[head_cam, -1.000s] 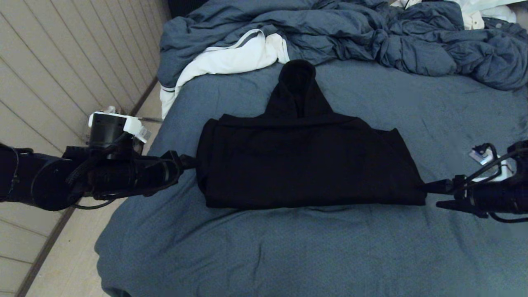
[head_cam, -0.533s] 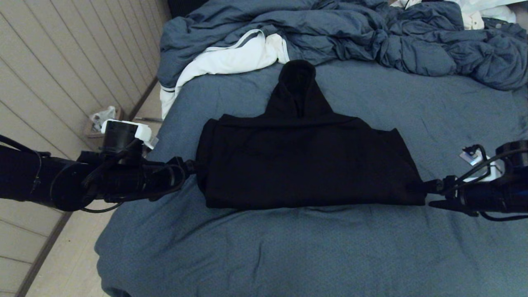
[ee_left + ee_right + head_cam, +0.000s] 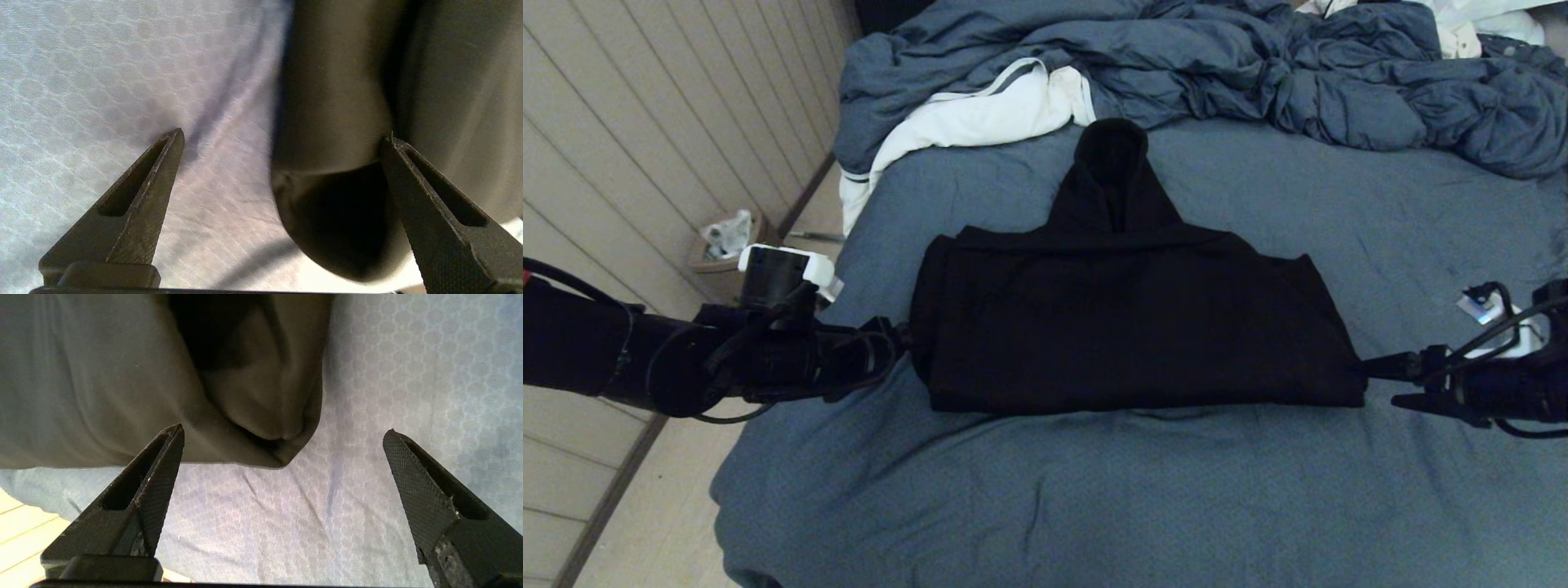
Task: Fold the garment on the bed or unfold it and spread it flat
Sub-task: Fold the black sweatshirt
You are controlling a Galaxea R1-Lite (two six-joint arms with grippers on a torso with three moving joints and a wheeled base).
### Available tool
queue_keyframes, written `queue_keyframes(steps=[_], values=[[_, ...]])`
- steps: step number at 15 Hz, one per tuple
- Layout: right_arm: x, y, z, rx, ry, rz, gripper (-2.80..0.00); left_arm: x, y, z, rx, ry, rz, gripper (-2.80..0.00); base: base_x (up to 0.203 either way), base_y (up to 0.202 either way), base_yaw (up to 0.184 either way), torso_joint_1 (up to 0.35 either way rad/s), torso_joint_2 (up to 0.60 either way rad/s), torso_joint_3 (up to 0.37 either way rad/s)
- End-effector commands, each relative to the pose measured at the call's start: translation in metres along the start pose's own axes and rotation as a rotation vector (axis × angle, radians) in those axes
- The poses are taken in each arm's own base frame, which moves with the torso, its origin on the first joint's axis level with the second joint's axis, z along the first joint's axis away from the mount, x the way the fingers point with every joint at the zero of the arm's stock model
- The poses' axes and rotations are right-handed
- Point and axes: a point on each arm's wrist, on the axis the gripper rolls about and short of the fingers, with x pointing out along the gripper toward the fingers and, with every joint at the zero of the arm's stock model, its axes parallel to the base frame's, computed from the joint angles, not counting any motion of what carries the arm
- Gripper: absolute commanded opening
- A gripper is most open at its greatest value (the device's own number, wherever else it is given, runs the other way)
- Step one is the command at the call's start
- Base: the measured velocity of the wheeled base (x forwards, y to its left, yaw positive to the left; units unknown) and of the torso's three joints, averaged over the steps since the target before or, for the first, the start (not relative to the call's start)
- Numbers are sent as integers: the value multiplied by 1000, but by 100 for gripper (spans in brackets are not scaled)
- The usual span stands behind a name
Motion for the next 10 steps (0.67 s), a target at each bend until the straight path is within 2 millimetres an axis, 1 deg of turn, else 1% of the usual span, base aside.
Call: queue_keyframes(steps=[1, 2, 6, 8, 10], values=[[-10, 1, 0, -3, -24, -7, 0, 7, 3, -1, -8, 6, 4, 0, 0, 0, 0, 0, 0, 0], [-14, 0, -1, -3, -32, -15, 0, 11, 3, 0, -7, -8, 1, 0, 0, 0, 0, 0, 0, 0], [-25, -8, -4, -8, -52, -36, 0, 11, 1, 3, -23, -49, 12, 0, 0, 0, 0, 0, 0, 0], [-28, -9, -5, -9, -57, -26, 0, 12, 0, 1, -23, -42, 8, 0, 0, 0, 0, 0, 0, 0], [-31, -5, -6, -18, -64, -24, 0, 5, -8, -2, -17, -46, -13, 0, 0, 0, 0, 0, 0, 0]])
